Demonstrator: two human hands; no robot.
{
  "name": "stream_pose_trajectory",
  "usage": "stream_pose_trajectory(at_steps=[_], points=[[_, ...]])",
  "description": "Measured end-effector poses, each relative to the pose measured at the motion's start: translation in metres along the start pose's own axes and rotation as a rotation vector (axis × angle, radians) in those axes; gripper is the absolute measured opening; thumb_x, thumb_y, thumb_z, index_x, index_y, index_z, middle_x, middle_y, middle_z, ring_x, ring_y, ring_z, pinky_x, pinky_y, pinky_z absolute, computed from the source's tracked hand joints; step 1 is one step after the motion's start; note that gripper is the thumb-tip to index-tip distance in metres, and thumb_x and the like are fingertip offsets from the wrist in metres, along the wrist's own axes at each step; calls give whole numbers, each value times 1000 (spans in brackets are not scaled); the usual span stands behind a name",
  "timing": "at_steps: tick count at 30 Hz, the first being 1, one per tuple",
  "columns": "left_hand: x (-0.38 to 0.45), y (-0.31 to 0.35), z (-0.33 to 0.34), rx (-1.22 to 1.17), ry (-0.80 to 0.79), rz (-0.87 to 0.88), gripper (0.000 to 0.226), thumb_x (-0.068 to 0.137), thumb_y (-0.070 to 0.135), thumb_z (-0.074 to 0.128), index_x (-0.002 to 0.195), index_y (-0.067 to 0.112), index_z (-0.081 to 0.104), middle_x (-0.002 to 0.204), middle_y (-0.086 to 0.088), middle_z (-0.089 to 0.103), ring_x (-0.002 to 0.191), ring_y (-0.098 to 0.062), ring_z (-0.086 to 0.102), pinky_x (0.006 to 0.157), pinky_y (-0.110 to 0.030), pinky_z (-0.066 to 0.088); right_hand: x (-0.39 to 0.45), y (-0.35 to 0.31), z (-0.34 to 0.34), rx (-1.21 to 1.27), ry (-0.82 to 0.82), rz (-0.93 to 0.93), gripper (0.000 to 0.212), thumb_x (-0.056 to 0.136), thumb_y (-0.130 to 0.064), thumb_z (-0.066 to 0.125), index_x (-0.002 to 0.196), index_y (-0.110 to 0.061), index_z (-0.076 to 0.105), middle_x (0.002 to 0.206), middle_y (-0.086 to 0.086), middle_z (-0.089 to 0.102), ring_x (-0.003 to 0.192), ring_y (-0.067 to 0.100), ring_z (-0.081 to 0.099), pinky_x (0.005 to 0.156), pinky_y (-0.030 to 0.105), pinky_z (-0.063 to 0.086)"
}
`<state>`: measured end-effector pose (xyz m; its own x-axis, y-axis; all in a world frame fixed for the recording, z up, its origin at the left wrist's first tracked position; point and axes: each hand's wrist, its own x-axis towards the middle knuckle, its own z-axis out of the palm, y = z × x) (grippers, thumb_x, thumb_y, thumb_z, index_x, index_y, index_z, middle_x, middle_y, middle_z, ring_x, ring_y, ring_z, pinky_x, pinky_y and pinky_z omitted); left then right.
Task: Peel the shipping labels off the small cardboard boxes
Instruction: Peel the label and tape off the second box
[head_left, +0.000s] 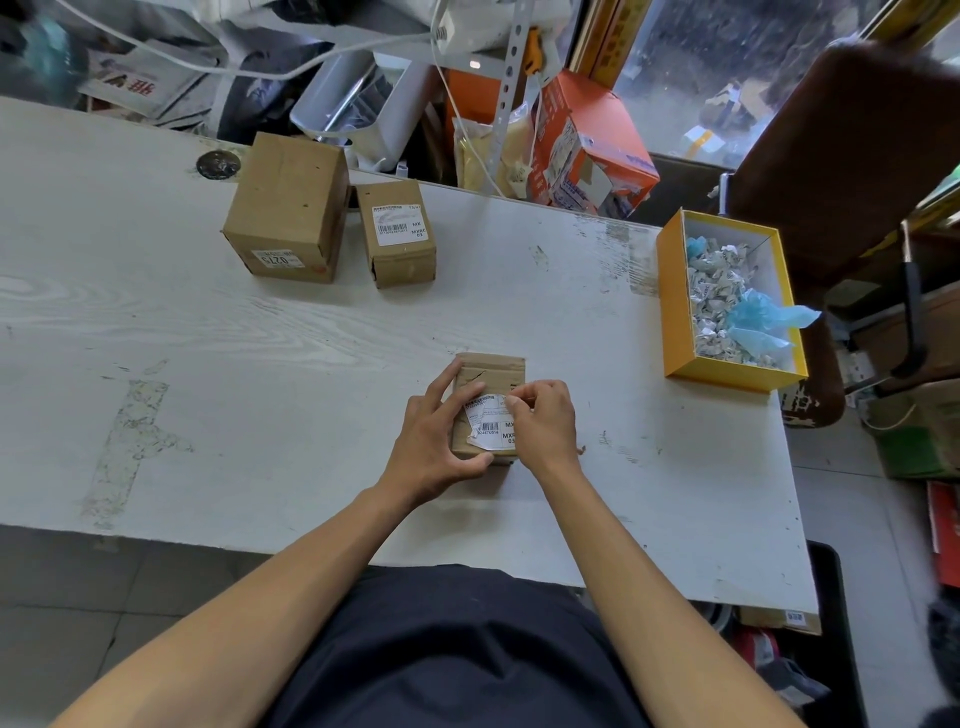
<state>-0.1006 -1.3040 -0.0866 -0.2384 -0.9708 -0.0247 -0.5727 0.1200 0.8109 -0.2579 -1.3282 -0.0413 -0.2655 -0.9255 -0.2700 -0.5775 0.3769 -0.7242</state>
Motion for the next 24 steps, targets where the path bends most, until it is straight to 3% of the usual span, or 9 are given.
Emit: stream_pose_trajectory(at_steps=[4,7,13,19,24], points=[[0,0,1,-6,8,2,87,62,52,69,144,36,44,162,24,11,117,-20,40,102,-36,42,-3,6,-3,83,75,-53,8,92,-14,58,99,-18,60,104,-1,61,91,15,62,78,30,50],[0,0,1,-11,7,-4,88,62,54,68,144,36,44,162,24,12,117,-20,40,102,-33,39,-11,16,-1,39,90,-158,23,87,-12,68,109,-15,70,110,1,66,94,15,66,86,29,53],[0,0,1,-18,5,-6,87,63,52,71,144,38,44,162,24,13,117,-18,40,98,-27,35,-10,14,7,61,154,-122,5,80,-12,75,84,-15,75,104,2,66,92,19,66,88,40,53],[0,1,0,-21,2,-5,87,62,53,69,144,37,44,162,23,13,115,-18,40,97,-25,33,-5,14,7,-9,132,-181,4,84,-12,71,82,-12,68,109,-4,55,103,16,57,87,31,48],[0,-1,-1,-2,-8,4,89,63,56,68,146,35,44,162,22,12,117,-19,40,99,-26,33,-7,19,6,-105,144,-313,7,86,-12,68,80,-15,65,113,-6,63,104,17,53,81,26,41]])
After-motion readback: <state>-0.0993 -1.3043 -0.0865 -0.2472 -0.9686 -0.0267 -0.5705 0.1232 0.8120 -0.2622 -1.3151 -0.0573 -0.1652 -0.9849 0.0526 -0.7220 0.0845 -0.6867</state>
